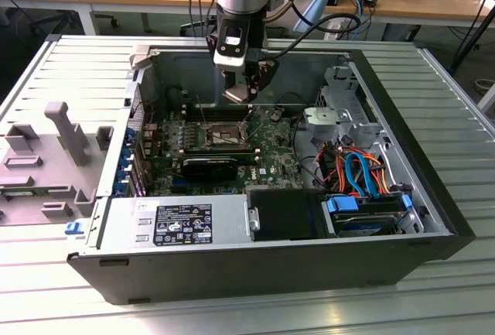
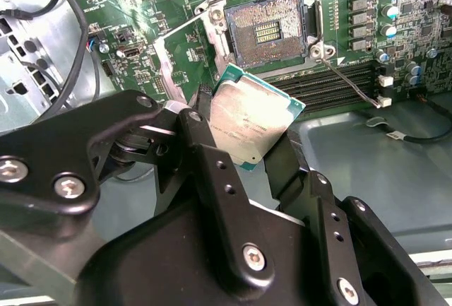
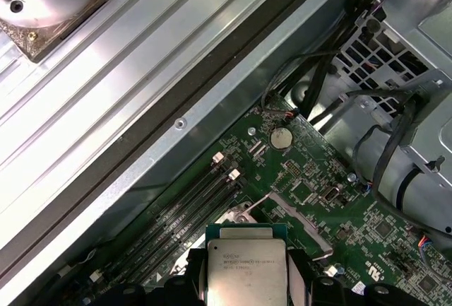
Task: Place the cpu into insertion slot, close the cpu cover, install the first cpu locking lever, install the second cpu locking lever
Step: 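Place the cpu into insertion slot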
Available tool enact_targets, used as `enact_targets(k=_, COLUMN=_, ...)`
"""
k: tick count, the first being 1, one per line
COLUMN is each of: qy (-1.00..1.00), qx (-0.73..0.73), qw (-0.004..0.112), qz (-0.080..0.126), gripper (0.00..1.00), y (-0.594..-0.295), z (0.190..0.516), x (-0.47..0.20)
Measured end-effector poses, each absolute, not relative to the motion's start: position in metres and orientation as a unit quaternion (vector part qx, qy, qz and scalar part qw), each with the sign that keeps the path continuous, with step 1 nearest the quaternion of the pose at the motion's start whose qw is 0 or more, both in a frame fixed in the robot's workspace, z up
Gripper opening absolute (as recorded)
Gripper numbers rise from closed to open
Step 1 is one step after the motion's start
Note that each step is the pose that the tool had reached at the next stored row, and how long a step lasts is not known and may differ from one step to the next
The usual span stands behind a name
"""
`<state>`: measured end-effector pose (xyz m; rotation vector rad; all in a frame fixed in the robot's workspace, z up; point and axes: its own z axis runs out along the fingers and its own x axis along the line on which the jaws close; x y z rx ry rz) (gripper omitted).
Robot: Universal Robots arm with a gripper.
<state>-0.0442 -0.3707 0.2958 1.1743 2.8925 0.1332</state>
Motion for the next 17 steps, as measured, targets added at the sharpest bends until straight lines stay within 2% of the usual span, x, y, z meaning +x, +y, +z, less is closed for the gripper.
enact_targets(k=17, qy=0.924, qx=0.38, qw=0.009, qz=0.043, gripper=0.54, y=-0.3707, z=0.2956, x=-0.0442)
